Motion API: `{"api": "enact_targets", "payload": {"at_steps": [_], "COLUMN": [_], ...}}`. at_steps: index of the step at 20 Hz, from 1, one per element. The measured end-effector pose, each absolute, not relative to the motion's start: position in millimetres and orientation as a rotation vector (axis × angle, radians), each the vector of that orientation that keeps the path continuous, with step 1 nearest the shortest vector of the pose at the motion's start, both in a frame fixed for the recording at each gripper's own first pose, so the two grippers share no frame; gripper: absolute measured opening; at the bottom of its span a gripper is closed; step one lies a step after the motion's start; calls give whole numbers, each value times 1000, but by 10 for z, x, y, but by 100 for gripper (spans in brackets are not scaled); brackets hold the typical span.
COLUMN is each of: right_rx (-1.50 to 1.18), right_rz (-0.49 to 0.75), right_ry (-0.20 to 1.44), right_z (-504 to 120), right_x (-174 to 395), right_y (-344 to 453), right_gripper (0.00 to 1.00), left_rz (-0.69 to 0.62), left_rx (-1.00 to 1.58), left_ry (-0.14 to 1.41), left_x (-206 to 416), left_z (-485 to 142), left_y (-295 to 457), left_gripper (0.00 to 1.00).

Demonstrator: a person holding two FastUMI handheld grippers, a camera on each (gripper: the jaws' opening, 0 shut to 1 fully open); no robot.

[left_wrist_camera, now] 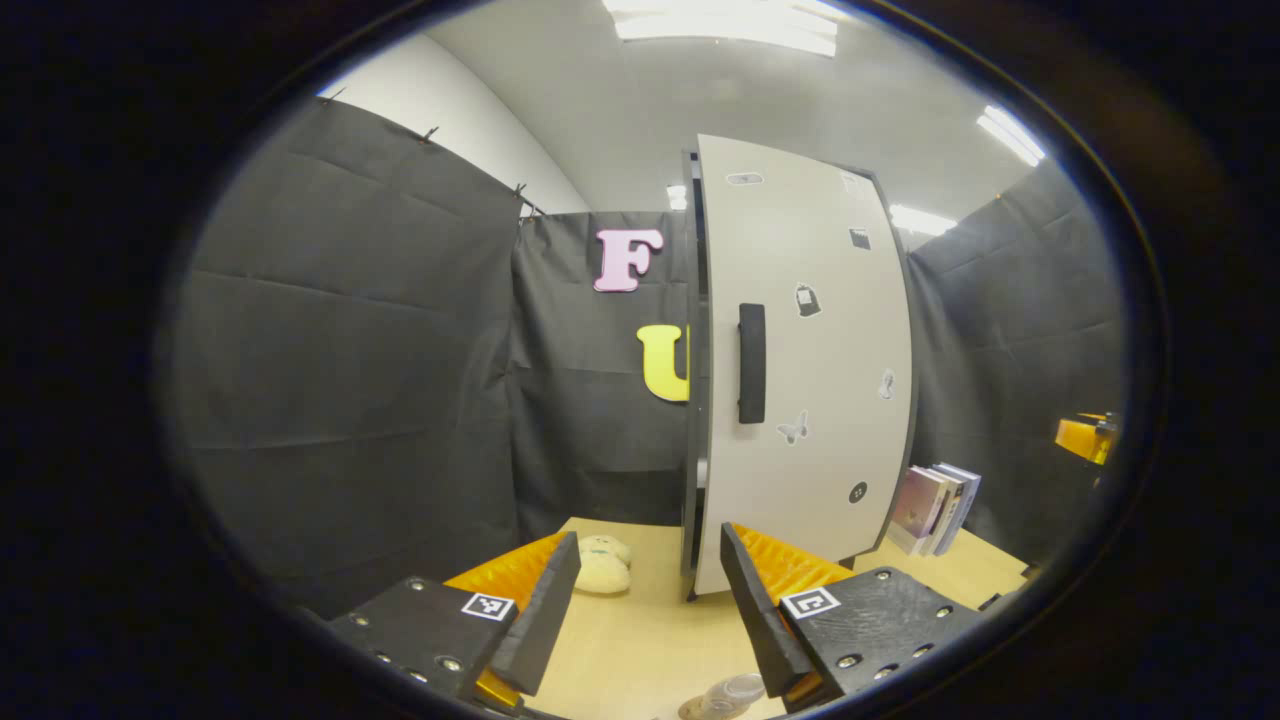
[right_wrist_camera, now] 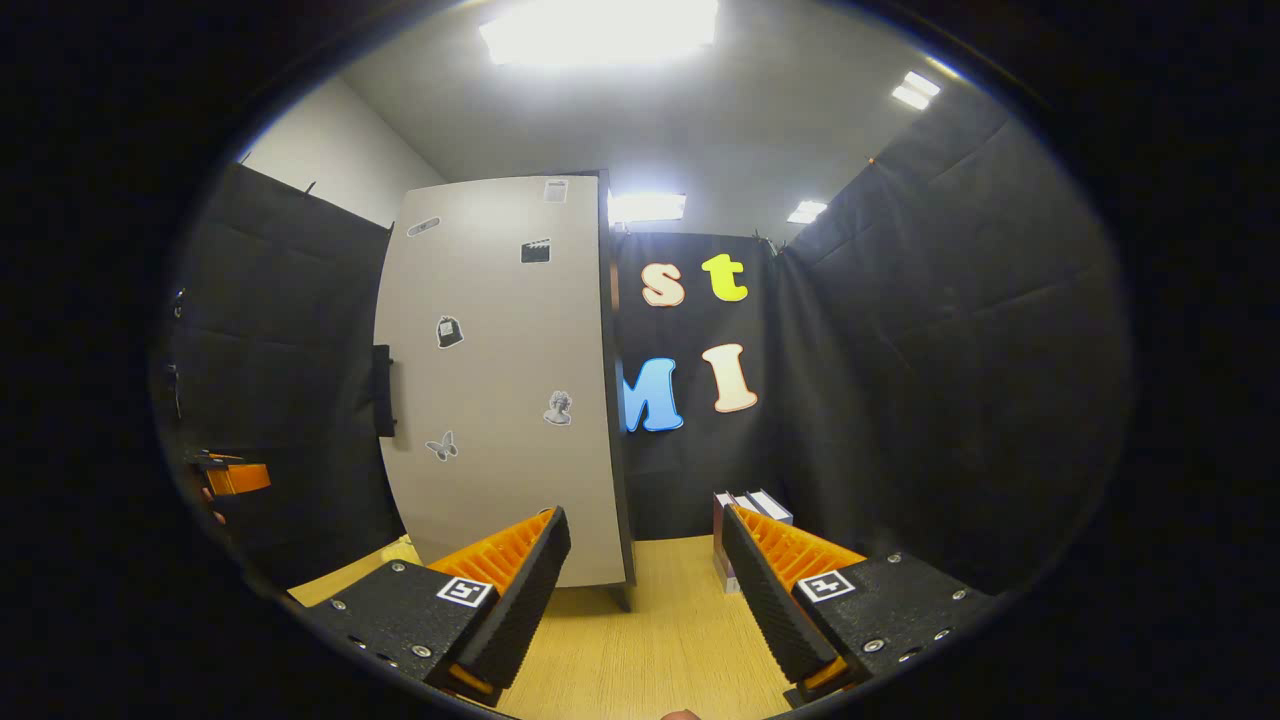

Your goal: Open the cabinet door with the right hand, grasp the bottle in the cabinet with the left hand and place it on the coaster, then close the cabinet door with the right hand.

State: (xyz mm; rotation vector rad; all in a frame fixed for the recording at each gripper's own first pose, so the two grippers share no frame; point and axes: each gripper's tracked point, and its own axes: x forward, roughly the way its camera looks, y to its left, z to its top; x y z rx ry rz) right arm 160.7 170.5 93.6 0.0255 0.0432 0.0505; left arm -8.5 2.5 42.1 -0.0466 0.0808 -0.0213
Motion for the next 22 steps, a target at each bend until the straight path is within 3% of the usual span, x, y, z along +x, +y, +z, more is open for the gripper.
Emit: {"api": "enact_targets", "payload": {"at_steps": [14, 15, 22], "right_rx": [26, 25, 28], "right_rz": [58, 58, 59], "right_ry": [38, 35, 31], "right_z": [944, 952, 953], "right_x": [1583, 1581, 1586], "right_y": [1733, 1732, 1739], "right_gripper": [95, 94, 95], "left_rz": [-6, -4, 8], "left_rx": [-9, -8, -9], "left_ry": [68, 64, 60], "left_x": [-194, -188, -210], "left_z": [445, 450, 436], "left_y": [187, 197, 275], "left_gripper": [87, 81, 81]}}
